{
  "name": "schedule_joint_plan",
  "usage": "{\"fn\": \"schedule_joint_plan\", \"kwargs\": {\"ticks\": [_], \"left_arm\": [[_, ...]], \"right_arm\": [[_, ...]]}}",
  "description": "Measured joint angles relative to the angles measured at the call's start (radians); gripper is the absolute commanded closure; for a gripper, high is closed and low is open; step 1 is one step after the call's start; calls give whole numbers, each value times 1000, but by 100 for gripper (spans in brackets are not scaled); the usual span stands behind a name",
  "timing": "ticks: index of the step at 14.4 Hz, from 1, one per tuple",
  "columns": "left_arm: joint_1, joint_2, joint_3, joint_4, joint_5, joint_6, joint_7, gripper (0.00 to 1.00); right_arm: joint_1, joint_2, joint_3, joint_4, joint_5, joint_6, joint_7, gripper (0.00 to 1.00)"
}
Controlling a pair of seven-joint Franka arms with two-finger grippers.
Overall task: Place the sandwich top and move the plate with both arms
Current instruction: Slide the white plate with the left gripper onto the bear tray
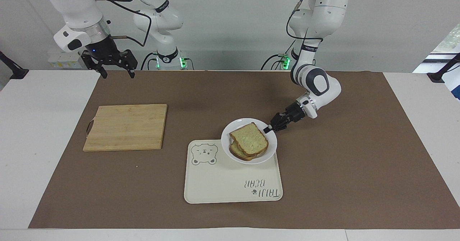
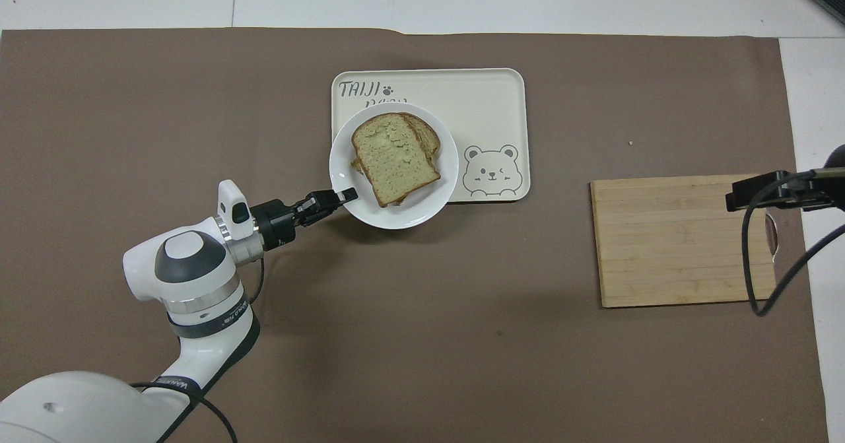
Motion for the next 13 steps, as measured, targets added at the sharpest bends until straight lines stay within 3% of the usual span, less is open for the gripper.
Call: {"fn": "schedule_joint_plan", "kwargs": {"ticks": [3, 7, 9, 12, 13], "left_arm": [[-1, 68, -90, 123, 0, 185, -84, 100], [-1, 117, -139, 214, 12, 288, -140, 100], [-2, 126, -140, 228, 48, 295, -161, 90], [-16, 147, -144, 272, 188, 351, -223, 55], [-20, 155, -146, 288, 226, 357, -238, 53]], "right_arm": [[0, 0, 0, 0, 0, 0, 0, 0], [0, 0, 0, 0, 0, 0, 0, 0], [0, 0, 0, 0, 0, 0, 0, 0], [0, 0, 0, 0, 0, 0, 0, 0], [0, 0, 0, 0, 0, 0, 0, 0]]}}
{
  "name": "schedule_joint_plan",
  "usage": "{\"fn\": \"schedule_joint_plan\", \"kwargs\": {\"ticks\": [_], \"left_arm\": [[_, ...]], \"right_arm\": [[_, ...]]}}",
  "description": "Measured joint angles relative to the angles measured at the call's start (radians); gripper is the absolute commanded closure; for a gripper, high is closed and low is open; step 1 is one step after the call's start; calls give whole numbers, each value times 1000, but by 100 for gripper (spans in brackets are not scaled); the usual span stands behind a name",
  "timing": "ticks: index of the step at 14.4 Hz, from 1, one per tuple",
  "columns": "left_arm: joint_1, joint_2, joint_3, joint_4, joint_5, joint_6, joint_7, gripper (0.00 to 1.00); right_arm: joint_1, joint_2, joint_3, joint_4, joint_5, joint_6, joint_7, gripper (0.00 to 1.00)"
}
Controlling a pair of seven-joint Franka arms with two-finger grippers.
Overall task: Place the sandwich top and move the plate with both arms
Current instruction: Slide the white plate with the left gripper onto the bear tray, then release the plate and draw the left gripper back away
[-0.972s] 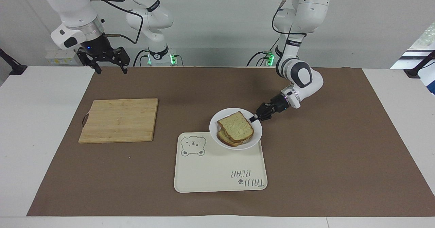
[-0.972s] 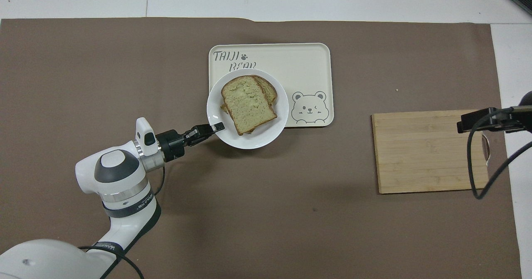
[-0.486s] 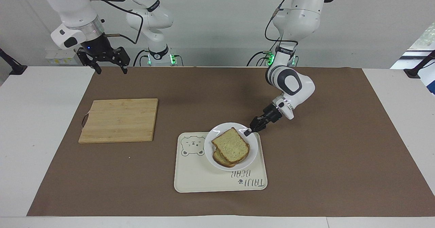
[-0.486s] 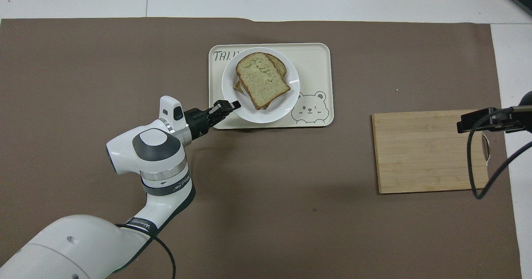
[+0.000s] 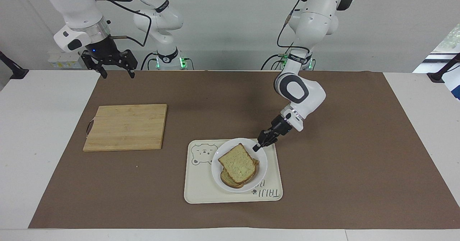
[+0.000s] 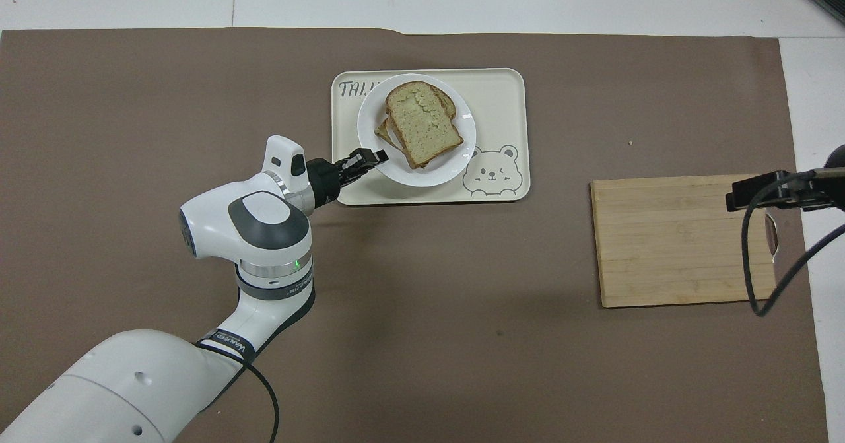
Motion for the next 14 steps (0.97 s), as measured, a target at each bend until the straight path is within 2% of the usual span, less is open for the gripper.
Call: {"fn": "schedule_joint_plan", "kwargs": {"ticks": [4, 7, 10, 14], "left_arm": [[-3, 10, 1, 12, 60, 10, -2, 30], [0, 19, 13, 11, 170, 14, -3, 3], [21, 18, 34, 19, 307, 14, -4, 0], [40, -15, 58, 38, 356, 12, -4, 0]], "right_arm": [[0, 0, 0, 0, 0, 0, 0, 0], [0, 0, 0, 0, 0, 0, 0, 0], [0, 0, 0, 0, 0, 0, 0, 0], [0, 0, 0, 0, 0, 0, 0, 0]]}}
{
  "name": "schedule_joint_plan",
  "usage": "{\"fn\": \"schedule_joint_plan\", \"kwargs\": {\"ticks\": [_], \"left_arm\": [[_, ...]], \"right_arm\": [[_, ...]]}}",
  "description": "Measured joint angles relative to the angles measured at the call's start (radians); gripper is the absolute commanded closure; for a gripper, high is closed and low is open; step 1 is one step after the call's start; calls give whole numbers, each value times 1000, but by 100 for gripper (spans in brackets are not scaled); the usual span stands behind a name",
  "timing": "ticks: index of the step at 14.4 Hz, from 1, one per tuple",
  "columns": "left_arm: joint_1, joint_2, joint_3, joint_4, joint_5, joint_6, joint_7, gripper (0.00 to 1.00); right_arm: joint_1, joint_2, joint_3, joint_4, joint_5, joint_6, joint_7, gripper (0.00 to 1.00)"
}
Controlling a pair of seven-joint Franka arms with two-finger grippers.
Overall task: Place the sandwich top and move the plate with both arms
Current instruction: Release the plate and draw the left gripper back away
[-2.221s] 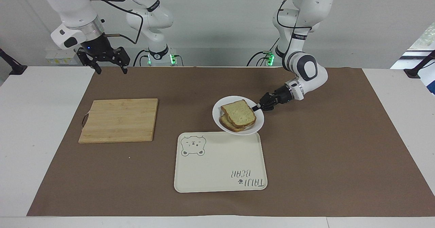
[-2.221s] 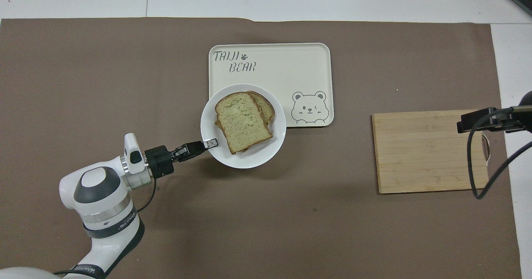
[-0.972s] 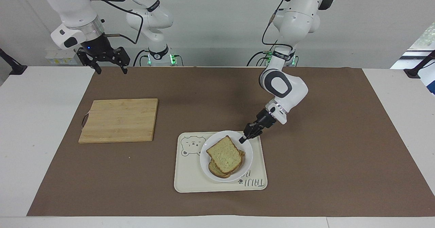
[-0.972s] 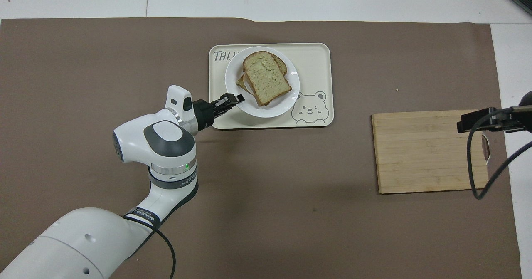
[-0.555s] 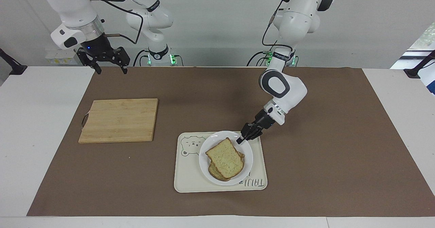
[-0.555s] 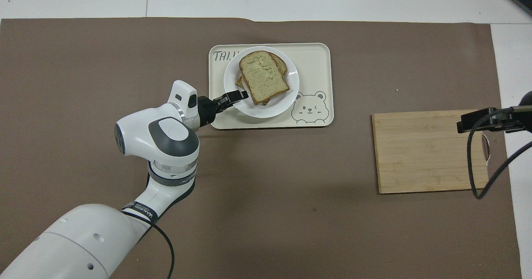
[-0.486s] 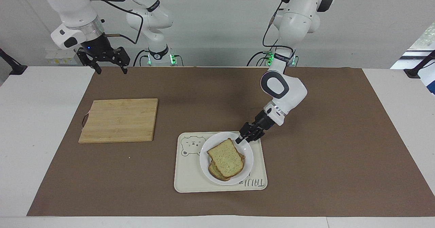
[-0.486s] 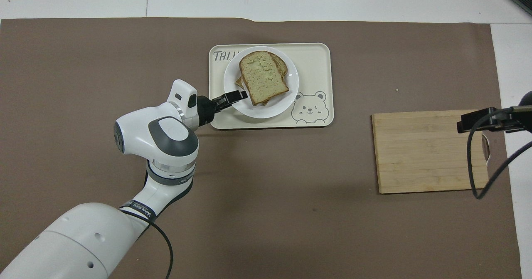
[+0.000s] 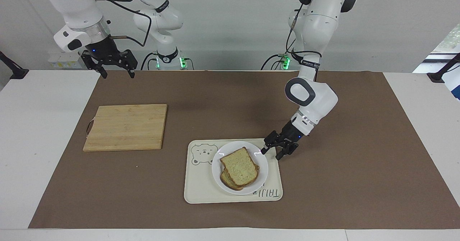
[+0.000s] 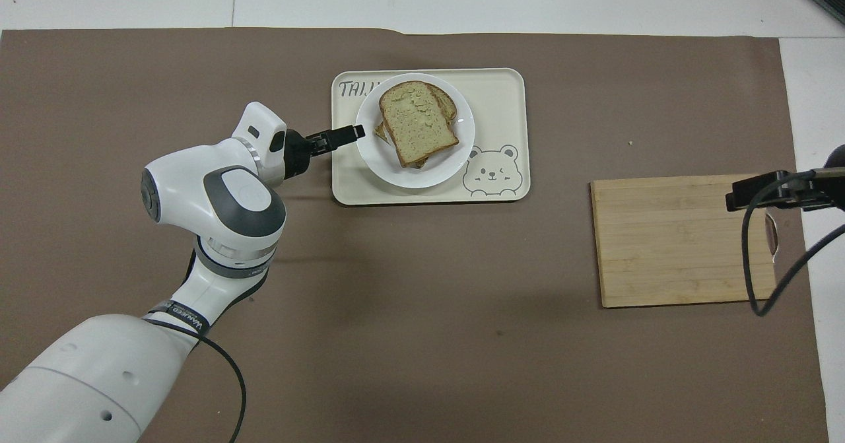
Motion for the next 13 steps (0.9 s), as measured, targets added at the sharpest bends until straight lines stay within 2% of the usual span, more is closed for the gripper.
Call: {"fn": "schedule_joint_plan", "kwargs": {"ticks": [4, 6, 9, 13], "left_arm": [[2, -57, 31, 0, 19, -20, 0, 0], [2, -73, 75, 1, 75, -98, -14, 0], [4, -87, 141, 45, 323, -254, -166, 0], [4, -100, 204, 218, 685, -529, -394, 0]], "right_arm": [[0, 0, 0, 0, 0, 0, 0, 0], [0, 0, 0, 0, 0, 0, 0, 0], [0, 0, 0, 0, 0, 0, 0, 0], [0, 0, 0, 0, 0, 0, 0, 0]]}}
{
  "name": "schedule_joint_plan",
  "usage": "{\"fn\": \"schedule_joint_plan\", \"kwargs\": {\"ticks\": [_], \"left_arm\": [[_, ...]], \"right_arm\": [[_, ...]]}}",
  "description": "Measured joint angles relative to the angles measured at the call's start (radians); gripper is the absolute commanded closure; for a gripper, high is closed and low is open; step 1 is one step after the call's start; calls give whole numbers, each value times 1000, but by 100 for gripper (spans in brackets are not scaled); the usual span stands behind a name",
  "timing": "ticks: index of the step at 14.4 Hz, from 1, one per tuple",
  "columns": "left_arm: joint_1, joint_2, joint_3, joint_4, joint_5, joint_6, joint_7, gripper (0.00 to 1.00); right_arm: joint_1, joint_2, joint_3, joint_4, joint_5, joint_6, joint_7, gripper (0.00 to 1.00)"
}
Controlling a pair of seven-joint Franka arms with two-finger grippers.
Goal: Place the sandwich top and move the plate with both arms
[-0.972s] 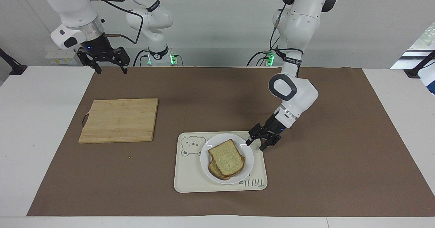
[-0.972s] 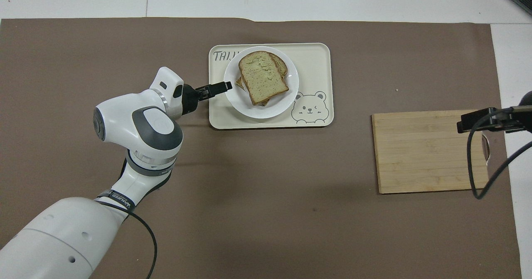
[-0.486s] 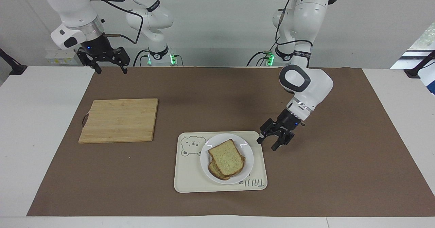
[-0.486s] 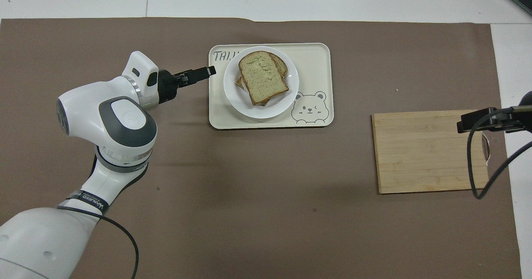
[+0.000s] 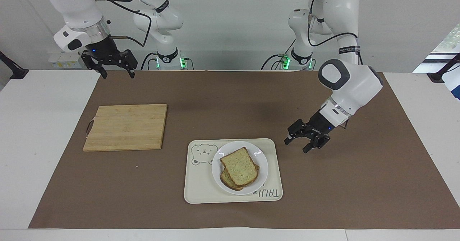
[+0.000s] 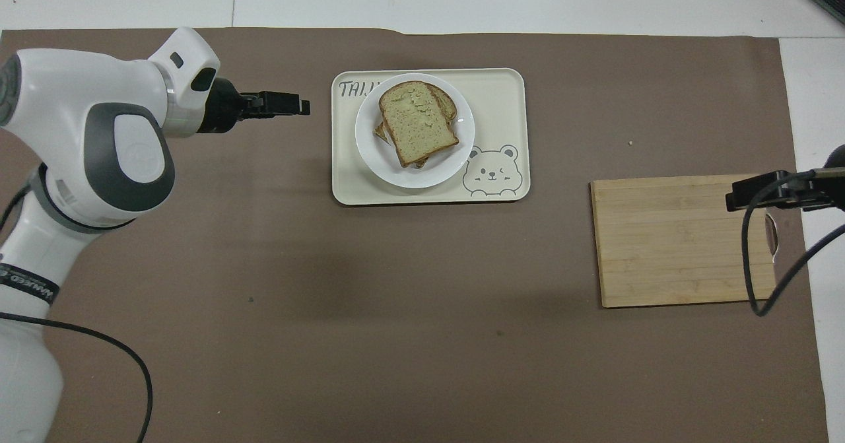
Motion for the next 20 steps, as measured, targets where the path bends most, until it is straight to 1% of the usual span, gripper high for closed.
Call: {"fn": "schedule_joint_plan", "kwargs": {"ticks": [2, 4, 6, 9, 11, 14, 18, 20], "left_arm": [[0, -13, 44, 104, 146, -174, -30, 0], [1, -41, 84, 197, 259, -327, -38, 0], [2, -81, 111, 251, 348, -419, -39, 0], [1, -165, 116, 268, 503, -487, -40, 0], [2, -193, 123, 267, 536, -498, -42, 0], [11, -198, 131, 264, 544, -514, -42, 0], [16, -204, 138, 263, 556, -592, -42, 0], [17, -223, 141, 257, 565, -612, -42, 0]], "right_arm": [[0, 0, 0, 0, 0, 0, 0, 0], [0, 0, 0, 0, 0, 0, 0, 0], [0, 0, 0, 0, 0, 0, 0, 0], [0, 0, 0, 0, 0, 0, 0, 0], [0, 0, 0, 0, 0, 0, 0, 0], [0, 0, 0, 0, 0, 0, 0, 0], [0, 0, 0, 0, 0, 0, 0, 0], [0, 0, 0, 0, 0, 0, 0, 0]]}}
